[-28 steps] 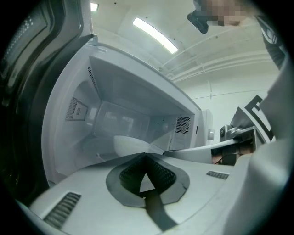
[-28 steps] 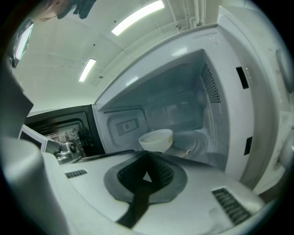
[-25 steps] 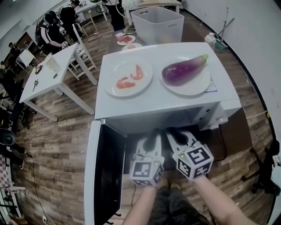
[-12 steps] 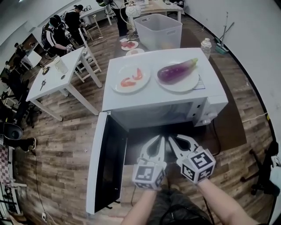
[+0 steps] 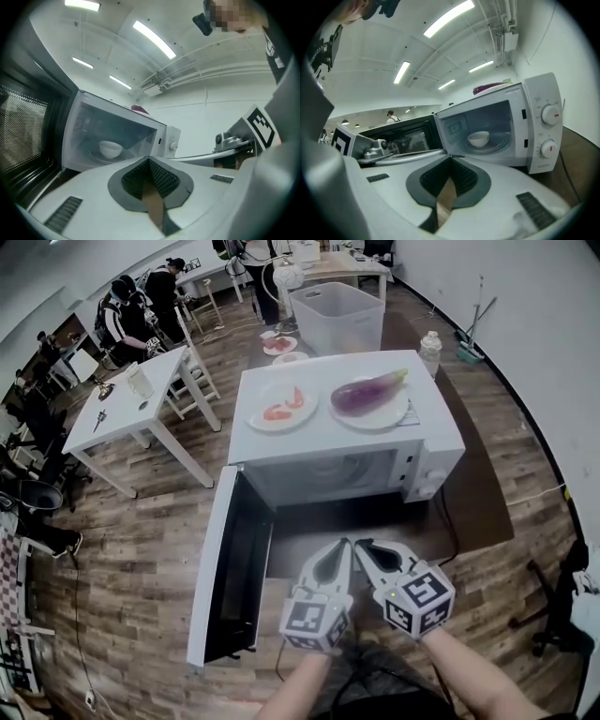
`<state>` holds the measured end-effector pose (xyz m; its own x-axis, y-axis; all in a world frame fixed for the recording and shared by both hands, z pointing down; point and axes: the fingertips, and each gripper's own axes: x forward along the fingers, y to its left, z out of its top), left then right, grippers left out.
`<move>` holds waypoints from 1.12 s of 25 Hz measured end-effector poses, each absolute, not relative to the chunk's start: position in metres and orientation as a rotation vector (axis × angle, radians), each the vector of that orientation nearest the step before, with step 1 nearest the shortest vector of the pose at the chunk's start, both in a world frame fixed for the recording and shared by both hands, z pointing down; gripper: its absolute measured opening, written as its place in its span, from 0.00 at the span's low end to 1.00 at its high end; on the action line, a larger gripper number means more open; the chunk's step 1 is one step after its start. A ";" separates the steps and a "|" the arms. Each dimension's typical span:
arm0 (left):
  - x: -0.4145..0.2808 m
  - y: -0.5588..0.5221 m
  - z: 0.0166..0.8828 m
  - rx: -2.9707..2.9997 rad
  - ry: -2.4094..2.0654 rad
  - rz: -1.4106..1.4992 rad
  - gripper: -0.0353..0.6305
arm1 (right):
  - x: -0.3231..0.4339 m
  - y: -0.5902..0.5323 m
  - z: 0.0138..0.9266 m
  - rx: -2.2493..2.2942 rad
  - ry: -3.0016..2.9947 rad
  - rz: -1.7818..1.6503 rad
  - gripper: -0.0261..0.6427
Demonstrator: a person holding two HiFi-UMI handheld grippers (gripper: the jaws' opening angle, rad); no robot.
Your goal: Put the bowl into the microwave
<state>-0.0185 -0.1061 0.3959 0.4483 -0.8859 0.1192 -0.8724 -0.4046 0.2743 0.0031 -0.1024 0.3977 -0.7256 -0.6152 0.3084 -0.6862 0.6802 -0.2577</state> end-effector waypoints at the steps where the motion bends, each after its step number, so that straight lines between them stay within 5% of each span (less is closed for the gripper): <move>1: -0.018 -0.102 0.394 2.404 -1.507 -0.069 0.06 | 0.003 -0.099 0.396 1.053 -2.698 0.530 0.04; 28: -0.012 -0.063 0.337 2.410 -1.469 -0.125 0.06 | 0.019 -0.055 0.340 1.023 -2.777 0.518 0.04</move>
<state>-0.0123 -0.0634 0.3371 0.4686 -0.8790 0.0883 -0.8514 -0.4227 0.3105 0.0188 -0.0550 0.3404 -0.7599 -0.6029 0.2432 -0.6500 0.7101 -0.2708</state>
